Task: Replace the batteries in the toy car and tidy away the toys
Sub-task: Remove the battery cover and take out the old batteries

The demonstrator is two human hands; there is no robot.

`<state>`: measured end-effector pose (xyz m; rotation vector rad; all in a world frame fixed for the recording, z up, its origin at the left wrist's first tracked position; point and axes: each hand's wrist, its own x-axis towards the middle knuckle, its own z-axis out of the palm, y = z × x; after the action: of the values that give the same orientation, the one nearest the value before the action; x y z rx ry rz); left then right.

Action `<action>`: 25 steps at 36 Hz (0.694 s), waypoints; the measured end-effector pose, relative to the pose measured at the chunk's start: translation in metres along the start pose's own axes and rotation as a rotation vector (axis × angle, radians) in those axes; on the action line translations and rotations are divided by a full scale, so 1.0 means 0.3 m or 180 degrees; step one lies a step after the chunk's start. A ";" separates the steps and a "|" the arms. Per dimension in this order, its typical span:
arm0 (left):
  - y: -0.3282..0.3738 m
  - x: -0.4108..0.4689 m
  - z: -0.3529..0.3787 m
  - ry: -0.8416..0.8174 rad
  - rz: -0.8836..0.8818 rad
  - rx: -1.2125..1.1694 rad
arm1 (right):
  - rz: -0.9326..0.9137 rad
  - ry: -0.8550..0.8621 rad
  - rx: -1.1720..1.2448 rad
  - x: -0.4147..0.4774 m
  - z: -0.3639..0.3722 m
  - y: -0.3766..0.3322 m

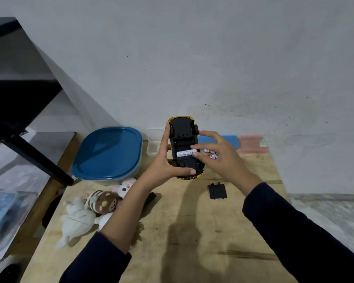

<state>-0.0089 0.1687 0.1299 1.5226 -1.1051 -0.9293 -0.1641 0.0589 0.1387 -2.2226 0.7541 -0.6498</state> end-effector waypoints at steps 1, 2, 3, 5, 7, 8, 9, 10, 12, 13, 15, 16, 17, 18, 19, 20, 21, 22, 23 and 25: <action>0.000 -0.003 0.003 0.0007 0.0014 0.0015 | 0.0003 0.0031 0.0026 -0.002 0.005 -0.001; -0.002 -0.007 0.004 0.0024 0.0024 0.0027 | 0.0007 0.0057 0.0048 -0.004 0.013 -0.001; -0.004 -0.011 0.005 0.0042 0.0032 0.0030 | 0.0003 0.0088 0.0045 -0.007 0.019 -0.002; -0.006 -0.017 0.010 0.0070 0.0025 0.0004 | -0.0036 0.0190 -0.0042 -0.015 0.033 -0.001; -0.006 -0.022 0.016 0.0092 0.0009 -0.0014 | -0.0067 0.0316 -0.0134 -0.026 0.046 -0.004; -0.008 -0.023 0.018 0.0103 0.0001 -0.0010 | -0.0078 0.0361 -0.0156 -0.029 0.051 -0.006; -0.010 -0.025 0.020 0.0111 -0.0004 -0.0007 | -0.0112 0.0383 -0.0153 -0.033 0.056 -0.008; -0.010 -0.026 0.022 0.0117 -0.0006 -0.0002 | -0.0171 0.0385 -0.0121 -0.036 0.060 -0.009; -0.010 -0.027 0.026 0.0122 -0.0022 0.0055 | -0.0324 0.0367 0.0016 -0.039 0.068 -0.014; -0.008 -0.026 0.029 0.0126 -0.0031 0.0082 | -0.0355 0.0343 0.0118 -0.041 0.069 -0.018; -0.006 -0.025 0.034 0.0142 -0.0046 0.0101 | -0.0273 0.0255 0.0345 -0.043 0.070 -0.031; -0.005 -0.024 0.036 0.0143 -0.0043 0.0110 | -0.0228 0.0210 0.0449 -0.044 0.070 -0.038; -0.003 -0.024 0.039 0.0132 -0.0036 0.0120 | -0.0213 0.0191 0.0541 -0.043 0.071 -0.041; -0.004 -0.024 0.040 0.0122 -0.0038 0.0129 | -0.0218 0.0202 0.0611 -0.042 0.073 -0.044; -0.006 -0.024 0.041 0.0119 -0.0047 0.0152 | -0.0229 0.0239 0.0662 -0.040 0.075 -0.045; -0.009 -0.024 0.042 0.0119 -0.0066 0.0179 | -0.0233 0.0295 0.0699 -0.038 0.076 -0.044; -0.012 -0.025 0.044 0.0127 -0.0102 0.0196 | -0.0218 0.0365 0.0732 -0.036 0.077 -0.042; -0.018 -0.025 0.044 0.0155 -0.0162 0.0213 | -0.0169 0.0432 0.0764 -0.034 0.077 -0.037; -0.026 -0.026 0.044 0.0188 -0.0235 0.0231 | -0.0101 0.0482 0.0780 -0.033 0.076 -0.030; -0.048 -0.030 0.043 0.0258 -0.0427 0.0317 | 0.0006 0.0525 0.0725 -0.036 0.076 -0.011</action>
<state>-0.0208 0.1751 0.1132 1.7184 -1.0139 -0.9056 -0.1563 0.0784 0.1240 -1.9782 0.7243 -0.8812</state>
